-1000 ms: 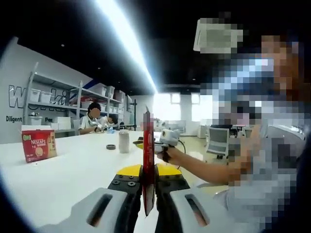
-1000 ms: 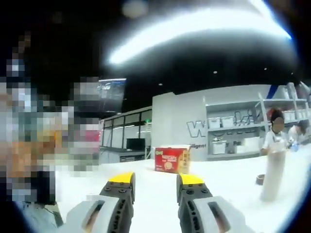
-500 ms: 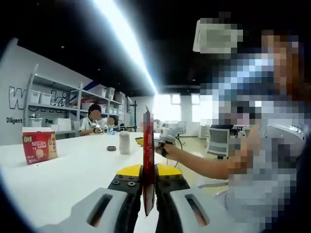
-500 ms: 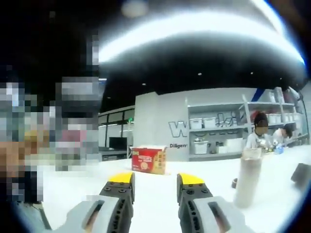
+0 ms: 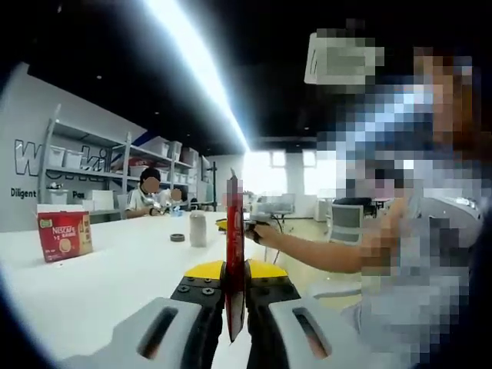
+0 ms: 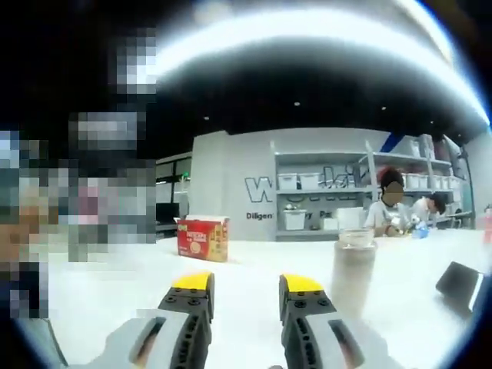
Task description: Tear open the coffee pouch, take out the coffee, and pour the coffee from the pouch into the cup
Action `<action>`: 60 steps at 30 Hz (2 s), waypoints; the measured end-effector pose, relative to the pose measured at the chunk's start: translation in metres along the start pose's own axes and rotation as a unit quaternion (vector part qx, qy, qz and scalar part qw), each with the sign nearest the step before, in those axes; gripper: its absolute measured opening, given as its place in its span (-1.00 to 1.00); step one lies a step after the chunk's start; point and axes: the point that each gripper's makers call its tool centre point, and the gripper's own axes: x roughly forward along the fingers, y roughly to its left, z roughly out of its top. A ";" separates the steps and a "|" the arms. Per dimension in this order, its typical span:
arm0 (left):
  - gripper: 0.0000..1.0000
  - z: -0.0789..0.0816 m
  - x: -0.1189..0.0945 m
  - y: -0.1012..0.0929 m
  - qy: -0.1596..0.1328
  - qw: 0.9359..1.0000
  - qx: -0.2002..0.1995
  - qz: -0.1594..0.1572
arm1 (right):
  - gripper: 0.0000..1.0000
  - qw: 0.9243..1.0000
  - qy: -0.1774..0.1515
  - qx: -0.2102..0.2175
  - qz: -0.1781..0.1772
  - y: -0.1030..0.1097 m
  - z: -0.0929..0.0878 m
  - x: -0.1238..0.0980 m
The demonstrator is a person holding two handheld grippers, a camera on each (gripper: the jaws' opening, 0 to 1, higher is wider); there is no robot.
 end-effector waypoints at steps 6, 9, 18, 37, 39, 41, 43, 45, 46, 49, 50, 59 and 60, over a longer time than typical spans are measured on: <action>-0.77 0.002 0.000 0.001 -0.002 1.000 0.000 0.001 | -0.18 1.000 0.006 -0.004 -0.026 -0.029 -0.002 0.007; -0.77 0.002 0.000 0.001 -0.002 1.000 -0.001 0.002 | -0.13 0.999 0.011 -0.007 -0.049 -0.045 -0.005 0.009; -0.76 -0.001 0.003 0.001 0.001 1.000 -0.003 -0.002 | 0.03 0.993 0.036 -0.018 -0.109 -0.084 -0.024 0.018; -0.76 0.002 -0.001 0.006 -0.002 1.000 0.000 0.003 | 0.49 0.987 0.027 -0.016 -0.160 -0.107 -0.032 0.048; -0.76 0.002 0.000 0.008 -0.004 1.000 -0.003 0.003 | 0.49 0.987 0.024 -0.016 -0.159 -0.117 -0.030 0.054; -0.76 -0.002 0.002 0.009 -0.001 1.000 -0.007 0.004 | 0.49 0.987 0.023 -0.013 -0.159 -0.119 -0.027 0.052; -0.76 -0.006 0.005 0.009 0.004 1.000 -0.008 0.003 | 0.49 0.987 0.023 -0.011 -0.161 -0.125 -0.026 0.056; -0.76 -0.008 0.007 0.008 0.008 1.000 -0.008 0.003 | 0.48 0.987 0.024 -0.004 -0.161 -0.131 -0.027 0.062; -0.76 -0.009 0.008 0.008 0.010 1.000 -0.007 0.002 | 0.48 0.987 0.024 0.000 -0.162 -0.136 -0.027 0.067; -0.76 -0.008 0.009 0.006 0.010 1.000 -0.006 -0.001 | 0.48 0.985 0.038 -0.017 -0.169 -0.144 -0.030 0.075; -0.76 -0.008 0.009 0.006 0.010 1.000 -0.006 -0.002 | 0.49 0.984 0.039 -0.018 -0.170 -0.149 -0.028 0.076; -0.76 -0.004 0.008 0.007 0.004 1.000 -0.006 0.000 | 0.39 0.980 0.055 -0.043 -0.185 -0.171 -0.034 0.084; -0.76 -0.005 0.008 0.007 0.005 1.000 -0.006 0.000 | 0.39 0.980 0.057 -0.043 -0.184 -0.173 -0.035 0.086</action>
